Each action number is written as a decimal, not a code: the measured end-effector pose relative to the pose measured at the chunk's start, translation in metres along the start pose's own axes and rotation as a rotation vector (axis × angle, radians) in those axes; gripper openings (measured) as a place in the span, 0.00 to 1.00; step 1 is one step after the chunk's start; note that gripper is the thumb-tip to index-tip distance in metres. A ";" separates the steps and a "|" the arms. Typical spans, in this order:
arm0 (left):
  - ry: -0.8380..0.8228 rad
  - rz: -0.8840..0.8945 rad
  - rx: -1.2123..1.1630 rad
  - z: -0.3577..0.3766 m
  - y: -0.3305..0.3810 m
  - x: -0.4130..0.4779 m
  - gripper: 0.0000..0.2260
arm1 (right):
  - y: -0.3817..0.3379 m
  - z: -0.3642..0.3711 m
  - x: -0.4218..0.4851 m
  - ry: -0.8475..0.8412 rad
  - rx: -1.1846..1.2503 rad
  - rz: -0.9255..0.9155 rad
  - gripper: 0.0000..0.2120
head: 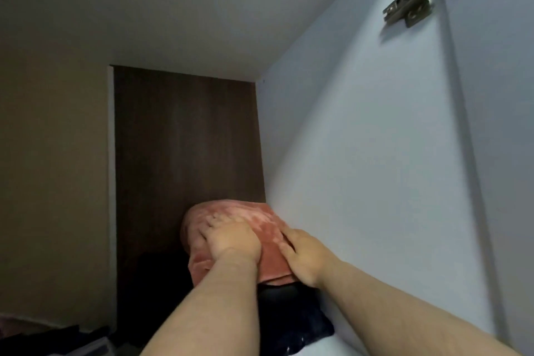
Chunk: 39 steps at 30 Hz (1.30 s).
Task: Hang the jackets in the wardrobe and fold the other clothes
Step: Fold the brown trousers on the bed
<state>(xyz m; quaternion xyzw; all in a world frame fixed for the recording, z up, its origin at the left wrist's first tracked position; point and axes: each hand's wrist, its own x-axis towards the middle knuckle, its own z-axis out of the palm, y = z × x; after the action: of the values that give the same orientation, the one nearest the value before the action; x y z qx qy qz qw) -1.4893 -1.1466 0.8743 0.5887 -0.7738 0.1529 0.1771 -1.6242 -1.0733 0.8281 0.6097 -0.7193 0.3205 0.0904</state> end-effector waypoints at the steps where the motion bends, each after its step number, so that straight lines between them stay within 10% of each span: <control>1: 0.039 0.036 -0.022 -0.004 0.001 -0.008 0.26 | -0.001 -0.006 -0.014 0.012 0.004 0.012 0.24; 20: 0.195 0.665 -0.501 -0.026 -0.017 -0.188 0.33 | -0.050 -0.071 -0.222 -0.006 -0.227 0.452 0.30; 39: -0.310 1.226 -0.833 -0.039 -0.070 -0.358 0.33 | -0.186 -0.089 -0.464 0.043 -0.467 0.761 0.32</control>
<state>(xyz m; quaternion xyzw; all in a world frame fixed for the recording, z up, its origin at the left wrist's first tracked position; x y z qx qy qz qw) -1.3302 -0.8407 0.7483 -0.0476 -0.9724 -0.1654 0.1573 -1.3616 -0.6514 0.7213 0.2581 -0.9435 0.1725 0.1162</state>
